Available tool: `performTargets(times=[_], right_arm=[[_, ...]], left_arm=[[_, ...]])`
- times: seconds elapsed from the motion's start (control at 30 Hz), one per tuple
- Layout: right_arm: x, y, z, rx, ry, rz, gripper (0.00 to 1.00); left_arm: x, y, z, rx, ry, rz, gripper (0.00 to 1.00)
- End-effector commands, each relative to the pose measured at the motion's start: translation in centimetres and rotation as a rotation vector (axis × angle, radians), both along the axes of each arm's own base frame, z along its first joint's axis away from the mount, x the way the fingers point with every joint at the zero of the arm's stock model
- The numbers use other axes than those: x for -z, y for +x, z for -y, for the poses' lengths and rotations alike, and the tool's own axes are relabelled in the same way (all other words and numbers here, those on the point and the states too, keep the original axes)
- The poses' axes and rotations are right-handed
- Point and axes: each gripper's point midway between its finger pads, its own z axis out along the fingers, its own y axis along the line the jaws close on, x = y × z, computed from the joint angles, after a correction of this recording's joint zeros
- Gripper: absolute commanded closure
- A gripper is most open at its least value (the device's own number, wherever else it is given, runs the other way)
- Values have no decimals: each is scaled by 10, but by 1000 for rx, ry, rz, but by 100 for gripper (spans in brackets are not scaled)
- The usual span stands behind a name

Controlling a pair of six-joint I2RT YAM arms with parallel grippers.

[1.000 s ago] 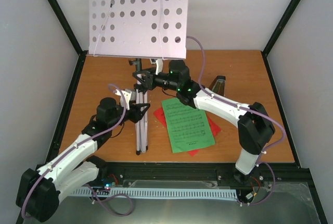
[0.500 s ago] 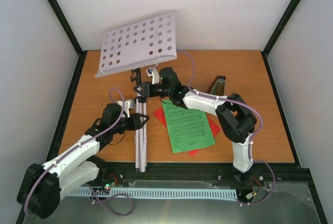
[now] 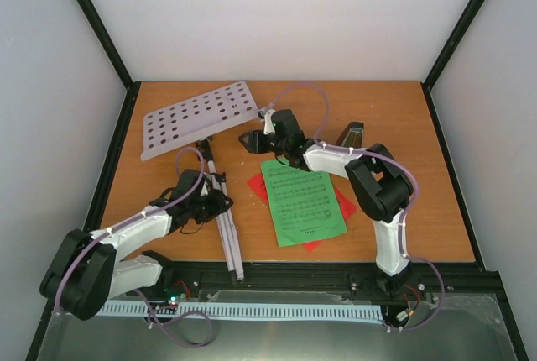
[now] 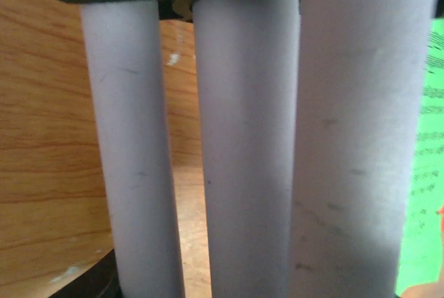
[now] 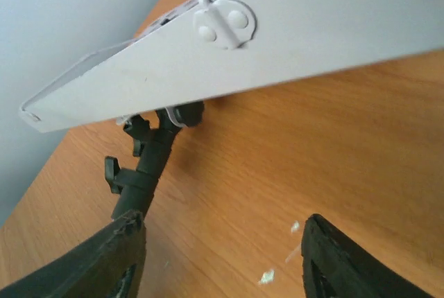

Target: Pack up the instrument practice props

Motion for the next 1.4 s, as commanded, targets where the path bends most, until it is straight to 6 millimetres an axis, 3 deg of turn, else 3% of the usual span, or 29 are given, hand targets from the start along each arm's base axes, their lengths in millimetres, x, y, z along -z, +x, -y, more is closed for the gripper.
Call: performTargets(times=[0.0, 0.13, 0.33, 0.53, 0.7, 0.9, 1.07, 1.37], right_arm=[[-18, -10, 9, 10, -10, 79, 36], [-28, -17, 29, 46, -24, 103, 27], [-49, -32, 67, 97, -75, 166, 18], [-80, -46, 118, 203, -155, 249, 10], [-115, -57, 166, 330, -180, 337, 4], [-144, -73, 209, 450, -226, 419, 0], [-151, -84, 229, 492, -269, 450, 0], [-137, -90, 238, 518, -289, 432, 0]], left_arm=[[-112, 83, 8, -99, -63, 459, 100], [-112, 95, -1, -166, -26, 460, 100], [-107, 124, 1, -208, 14, 433, 100], [-96, 153, 24, -140, 17, 414, 99], [-77, 159, 41, -87, 23, 369, 99], [-67, 156, 71, -13, -9, 342, 80], [-67, 155, 81, 20, -30, 342, 67], [-58, 150, 81, 30, -20, 315, 58]])
